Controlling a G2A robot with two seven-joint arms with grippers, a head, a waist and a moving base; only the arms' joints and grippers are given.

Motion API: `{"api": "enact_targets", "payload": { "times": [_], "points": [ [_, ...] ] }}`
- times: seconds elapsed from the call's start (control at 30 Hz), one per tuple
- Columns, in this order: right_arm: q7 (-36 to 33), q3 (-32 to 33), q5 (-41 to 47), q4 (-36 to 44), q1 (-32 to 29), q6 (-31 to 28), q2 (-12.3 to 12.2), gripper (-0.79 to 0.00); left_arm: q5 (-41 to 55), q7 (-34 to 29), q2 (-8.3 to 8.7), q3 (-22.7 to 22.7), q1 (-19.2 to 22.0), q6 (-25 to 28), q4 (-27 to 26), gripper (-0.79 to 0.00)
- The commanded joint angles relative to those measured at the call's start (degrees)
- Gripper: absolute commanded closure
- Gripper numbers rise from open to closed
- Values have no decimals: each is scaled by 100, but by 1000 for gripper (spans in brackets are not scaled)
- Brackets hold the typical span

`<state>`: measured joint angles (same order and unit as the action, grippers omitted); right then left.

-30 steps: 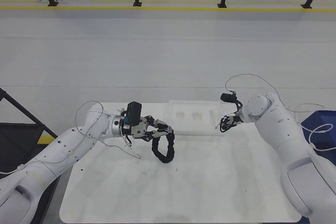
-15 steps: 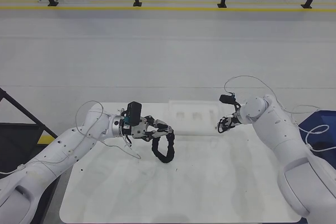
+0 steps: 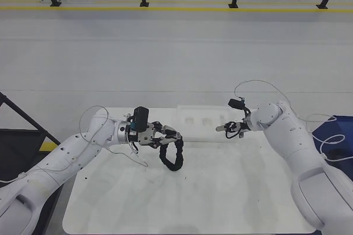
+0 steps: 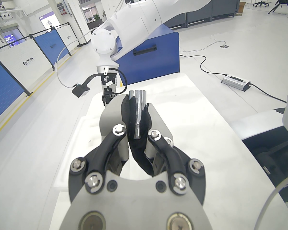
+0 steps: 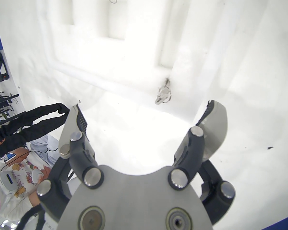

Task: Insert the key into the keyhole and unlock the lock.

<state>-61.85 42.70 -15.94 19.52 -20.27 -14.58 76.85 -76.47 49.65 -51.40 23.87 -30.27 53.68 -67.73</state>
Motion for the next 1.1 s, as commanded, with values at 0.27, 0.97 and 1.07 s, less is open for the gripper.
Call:
{"api": "enact_targets", "payload": {
  "times": [0.27, 0.97, 1.07],
  "points": [
    [308, -56, -183, 278, -151, 522, 71, -376, 0, 0, 0, 0, 0, 0, 0, 0],
    [276, -216, -739, 412, -215, 1517, 189, -6, 0, 0, 0, 0, 0, 0, 0, 0],
    [299, -269, -871, 395, -191, 1629, 224, 0, 0, 0, 0, 0, 0, 0, 0, 0]
  ]
}}
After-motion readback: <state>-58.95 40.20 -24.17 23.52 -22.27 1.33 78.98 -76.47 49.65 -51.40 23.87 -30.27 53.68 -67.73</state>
